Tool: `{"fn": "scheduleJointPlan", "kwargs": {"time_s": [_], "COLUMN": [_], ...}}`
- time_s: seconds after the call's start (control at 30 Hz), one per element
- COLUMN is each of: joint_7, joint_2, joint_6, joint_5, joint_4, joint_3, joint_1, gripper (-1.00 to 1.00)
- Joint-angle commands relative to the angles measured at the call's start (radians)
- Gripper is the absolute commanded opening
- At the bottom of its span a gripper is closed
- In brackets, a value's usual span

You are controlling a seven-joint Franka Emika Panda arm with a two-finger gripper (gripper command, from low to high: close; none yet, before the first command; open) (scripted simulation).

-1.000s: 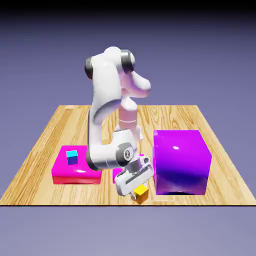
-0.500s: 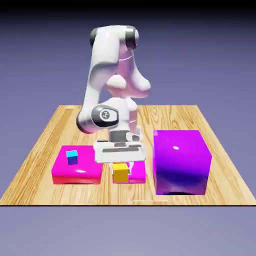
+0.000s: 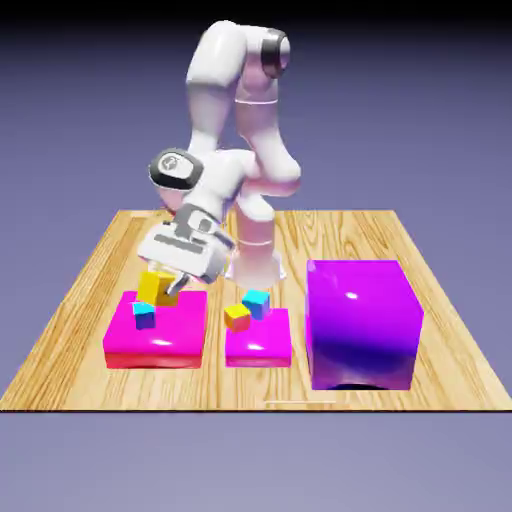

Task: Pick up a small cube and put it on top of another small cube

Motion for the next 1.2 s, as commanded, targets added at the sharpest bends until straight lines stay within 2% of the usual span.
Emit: {"fn": "scheduleJointPlan", "kwargs": {"time_s": [0.0,0.9,0.97,1.17], "joint_7": [0.001,-0.049,-0.062,0.069], "joint_2": [-0.022,-0.562,-0.553,-0.336], "joint_6": [-0.022,-0.616,-0.612,-0.362], "joint_5": [0.044,1.214,1.210,1.014], "joint_4": [-0.019,-0.594,-0.604,-0.640], "joint_3": [-0.003,0.071,0.098,0.117], "joint_1": [0.011,0.518,0.552,0.413], "gripper": [-1.00,-1.00,-1.00,-1.00]}}
